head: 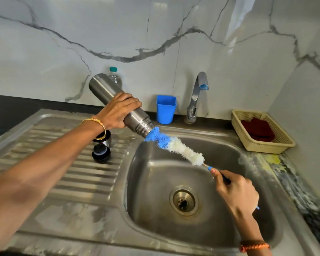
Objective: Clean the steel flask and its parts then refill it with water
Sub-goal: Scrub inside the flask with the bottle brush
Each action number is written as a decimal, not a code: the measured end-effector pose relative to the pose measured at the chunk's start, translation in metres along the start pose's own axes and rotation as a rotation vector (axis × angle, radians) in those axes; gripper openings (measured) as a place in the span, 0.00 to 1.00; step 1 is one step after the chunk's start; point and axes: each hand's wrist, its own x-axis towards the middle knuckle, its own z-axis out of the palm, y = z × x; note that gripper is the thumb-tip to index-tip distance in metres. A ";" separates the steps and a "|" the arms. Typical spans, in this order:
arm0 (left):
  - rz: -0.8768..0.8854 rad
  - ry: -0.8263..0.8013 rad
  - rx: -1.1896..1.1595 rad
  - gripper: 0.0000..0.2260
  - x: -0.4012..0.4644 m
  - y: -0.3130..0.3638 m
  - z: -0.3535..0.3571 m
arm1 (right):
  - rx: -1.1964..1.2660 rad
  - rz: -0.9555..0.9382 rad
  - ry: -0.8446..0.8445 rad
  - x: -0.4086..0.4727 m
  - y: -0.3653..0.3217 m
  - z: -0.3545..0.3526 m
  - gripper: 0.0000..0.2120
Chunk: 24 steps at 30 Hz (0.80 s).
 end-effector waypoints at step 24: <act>0.164 0.161 -0.069 0.28 0.013 0.011 -0.009 | 0.655 0.665 -0.902 0.017 -0.076 -0.005 0.24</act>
